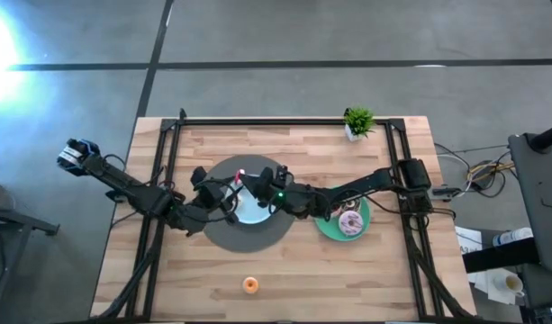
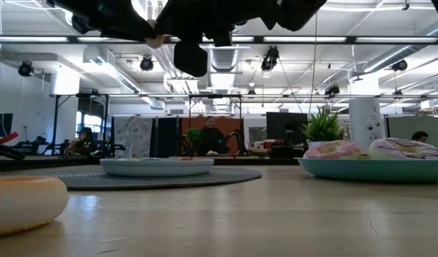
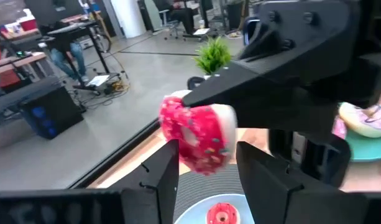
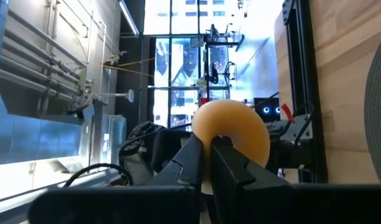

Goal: Pick & Place donuts
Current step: Put the small red donut on the blue plate

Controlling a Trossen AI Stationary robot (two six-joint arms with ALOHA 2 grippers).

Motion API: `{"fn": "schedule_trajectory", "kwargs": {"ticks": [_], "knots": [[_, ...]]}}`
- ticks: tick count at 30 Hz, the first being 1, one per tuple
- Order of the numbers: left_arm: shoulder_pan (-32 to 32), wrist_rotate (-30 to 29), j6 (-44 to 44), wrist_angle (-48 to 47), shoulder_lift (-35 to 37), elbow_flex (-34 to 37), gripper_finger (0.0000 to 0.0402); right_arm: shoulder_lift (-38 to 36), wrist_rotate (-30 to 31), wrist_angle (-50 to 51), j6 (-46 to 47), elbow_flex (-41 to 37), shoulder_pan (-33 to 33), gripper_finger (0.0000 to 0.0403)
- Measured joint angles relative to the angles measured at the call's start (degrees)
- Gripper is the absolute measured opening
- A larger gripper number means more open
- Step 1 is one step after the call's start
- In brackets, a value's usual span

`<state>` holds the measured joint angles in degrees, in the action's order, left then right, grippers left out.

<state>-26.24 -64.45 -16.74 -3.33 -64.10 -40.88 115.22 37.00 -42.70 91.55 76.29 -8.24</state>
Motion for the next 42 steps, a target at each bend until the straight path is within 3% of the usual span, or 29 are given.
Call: {"fn": "schedule_trajectory", "kwargs": {"ticks": [9,14,18,23,26,31,36,38,42], "knots": [[0.02,-0.57,-0.06,-0.07,0.15,0.00,0.0129,-0.07,-0.03,0.54,0.01,0.00,-0.01,0.0013],[0.00,-0.35,0.60,-0.14,0.15,0.00,0.0072,-0.11,-2.73,1.58,-0.32,0.00,0.09,0.0020],[0.00,-0.25,1.84,-0.31,0.15,0.00,0.0012,-0.15,-3.95,2.09,-1.31,0.00,0.11,0.0059],[0.00,0.39,3.23,-1.32,0.15,0.09,0.0003,-1.91,-8.71,5.74,-5.38,-0.65,0.53,0.0128],[0.03,0.12,3.20,-3.85,0.16,0.09,0.0002,-5.18,-11.93,14.32,-9.97,-1.44,0.70,0.0166],[0.26,1.39,2.90,-9.90,0.26,0.00,0.0001,-14.71,-14.33,39.94,-18.58,-1.48,0.53,0.0211],[2.77,14.92,6.25,-11.32,-1.06,2.06,0.0001,-25.30,-10.36,60.64,-21.80,-1.34,0.37,0.0230],[3.87,20.04,9.23,-10.24,-2.92,4.15,0.0001,-28.62,-8.48,65.41,-22.30,-1.38,0.19,0.0230],[6.05,24.85,14.11,-9.30,-8.09,6.17,0.0001,-32.88,-5.53,70.32,-22.60,-1.42,0.27,0.0225]]}}
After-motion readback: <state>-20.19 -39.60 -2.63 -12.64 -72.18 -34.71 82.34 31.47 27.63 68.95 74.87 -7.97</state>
